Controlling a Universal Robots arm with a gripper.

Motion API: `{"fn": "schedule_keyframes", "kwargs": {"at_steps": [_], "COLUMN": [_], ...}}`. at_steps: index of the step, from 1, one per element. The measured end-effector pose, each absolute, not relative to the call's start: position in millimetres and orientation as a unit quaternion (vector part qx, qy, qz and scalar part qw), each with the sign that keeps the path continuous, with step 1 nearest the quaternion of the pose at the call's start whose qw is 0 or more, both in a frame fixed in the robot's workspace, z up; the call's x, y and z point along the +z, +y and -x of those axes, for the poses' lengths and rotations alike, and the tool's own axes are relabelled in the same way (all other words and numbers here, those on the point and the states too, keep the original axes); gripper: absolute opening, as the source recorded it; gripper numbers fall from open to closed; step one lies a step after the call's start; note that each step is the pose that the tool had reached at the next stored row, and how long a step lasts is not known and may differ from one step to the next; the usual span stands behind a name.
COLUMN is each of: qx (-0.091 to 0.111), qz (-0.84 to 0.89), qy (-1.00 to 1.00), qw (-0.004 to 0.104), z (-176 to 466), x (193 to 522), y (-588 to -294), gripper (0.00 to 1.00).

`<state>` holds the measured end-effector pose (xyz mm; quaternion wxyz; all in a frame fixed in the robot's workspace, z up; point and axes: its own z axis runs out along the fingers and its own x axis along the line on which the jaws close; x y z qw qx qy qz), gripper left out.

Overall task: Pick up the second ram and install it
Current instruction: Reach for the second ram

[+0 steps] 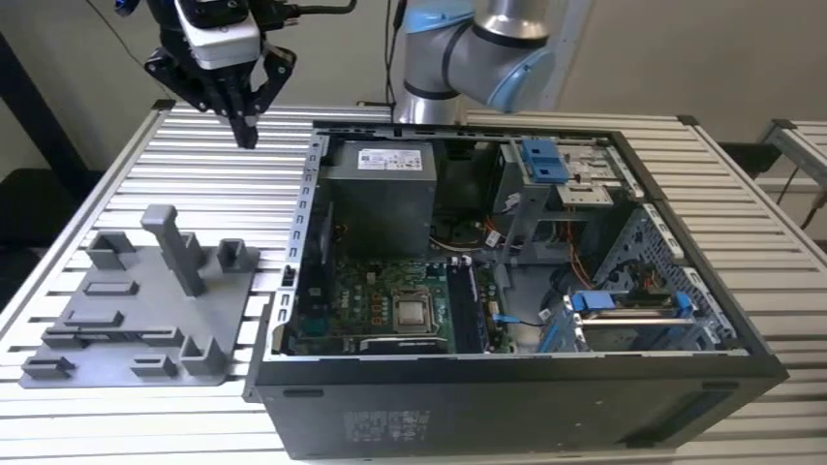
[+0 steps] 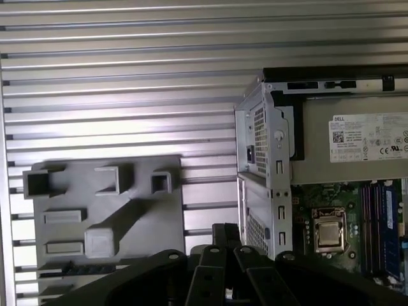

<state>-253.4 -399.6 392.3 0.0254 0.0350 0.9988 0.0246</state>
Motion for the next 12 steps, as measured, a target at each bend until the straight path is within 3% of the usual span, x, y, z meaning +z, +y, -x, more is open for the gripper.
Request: {"fn": "schedule_keyframes", "kwargs": {"at_steps": [12], "qx": [0.025], "qz": [-0.035], "qy": [0.999], "qw": [0.031], "z": [292.3], "x": [392.3], "y": [-399.6], "gripper": [0.11]}}
